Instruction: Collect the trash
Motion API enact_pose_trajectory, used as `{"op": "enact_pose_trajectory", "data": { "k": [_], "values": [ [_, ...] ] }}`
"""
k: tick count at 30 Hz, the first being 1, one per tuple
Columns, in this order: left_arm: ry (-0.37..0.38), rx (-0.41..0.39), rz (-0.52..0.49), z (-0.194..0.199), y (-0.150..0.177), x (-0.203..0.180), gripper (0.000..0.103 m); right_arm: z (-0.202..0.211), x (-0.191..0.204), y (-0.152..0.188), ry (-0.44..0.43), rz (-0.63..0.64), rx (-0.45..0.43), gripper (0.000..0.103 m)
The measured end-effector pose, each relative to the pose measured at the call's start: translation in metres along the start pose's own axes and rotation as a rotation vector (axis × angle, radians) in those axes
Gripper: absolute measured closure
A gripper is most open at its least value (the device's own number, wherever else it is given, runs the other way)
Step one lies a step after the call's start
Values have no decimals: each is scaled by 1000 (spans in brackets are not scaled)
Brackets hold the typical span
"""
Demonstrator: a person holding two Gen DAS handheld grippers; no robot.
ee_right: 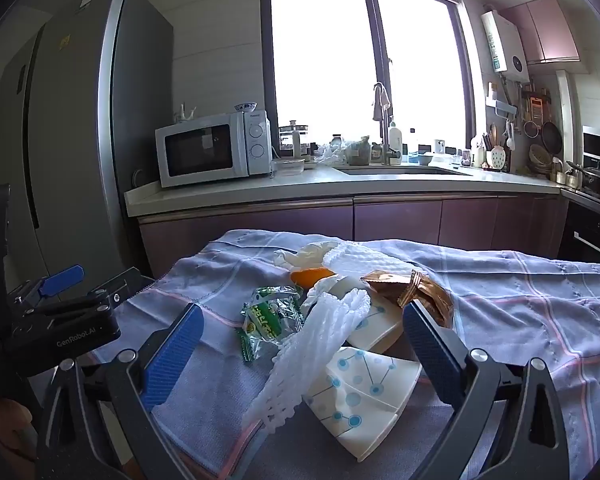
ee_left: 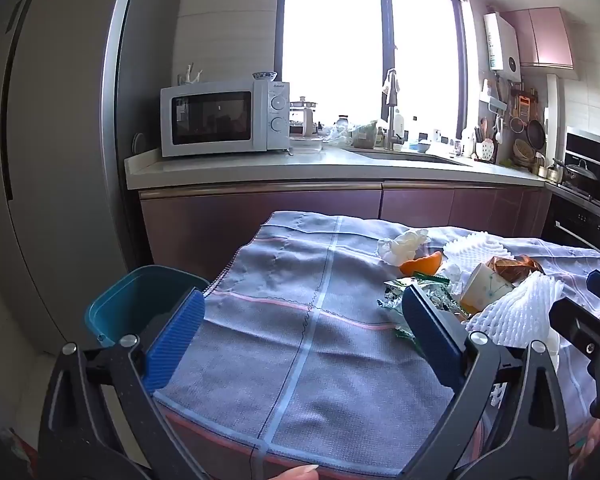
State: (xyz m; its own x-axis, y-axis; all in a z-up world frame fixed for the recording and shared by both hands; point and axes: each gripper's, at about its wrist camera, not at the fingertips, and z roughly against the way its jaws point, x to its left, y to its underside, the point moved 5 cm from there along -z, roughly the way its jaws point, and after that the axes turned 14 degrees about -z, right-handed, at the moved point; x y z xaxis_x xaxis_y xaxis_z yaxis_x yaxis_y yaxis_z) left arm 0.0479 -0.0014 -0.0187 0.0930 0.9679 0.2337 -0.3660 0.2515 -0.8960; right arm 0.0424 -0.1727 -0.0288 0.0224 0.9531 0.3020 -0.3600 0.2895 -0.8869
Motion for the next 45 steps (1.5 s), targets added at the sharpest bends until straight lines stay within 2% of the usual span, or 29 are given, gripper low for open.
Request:
{"op": "enact_pose_trajectory", "data": {
  "k": [7,16,45],
  "values": [
    [2,-14,-23,1,-13,-4,6,5,2,-5,-1,5,4,7],
    [7,-49,13,0,-11,-1,6,-3,-2,-5,8,-4,-3,7],
    [14,-36,30,4,-4,3,6,-4,-4,-4,4,-13,0,7]
  ]
}}
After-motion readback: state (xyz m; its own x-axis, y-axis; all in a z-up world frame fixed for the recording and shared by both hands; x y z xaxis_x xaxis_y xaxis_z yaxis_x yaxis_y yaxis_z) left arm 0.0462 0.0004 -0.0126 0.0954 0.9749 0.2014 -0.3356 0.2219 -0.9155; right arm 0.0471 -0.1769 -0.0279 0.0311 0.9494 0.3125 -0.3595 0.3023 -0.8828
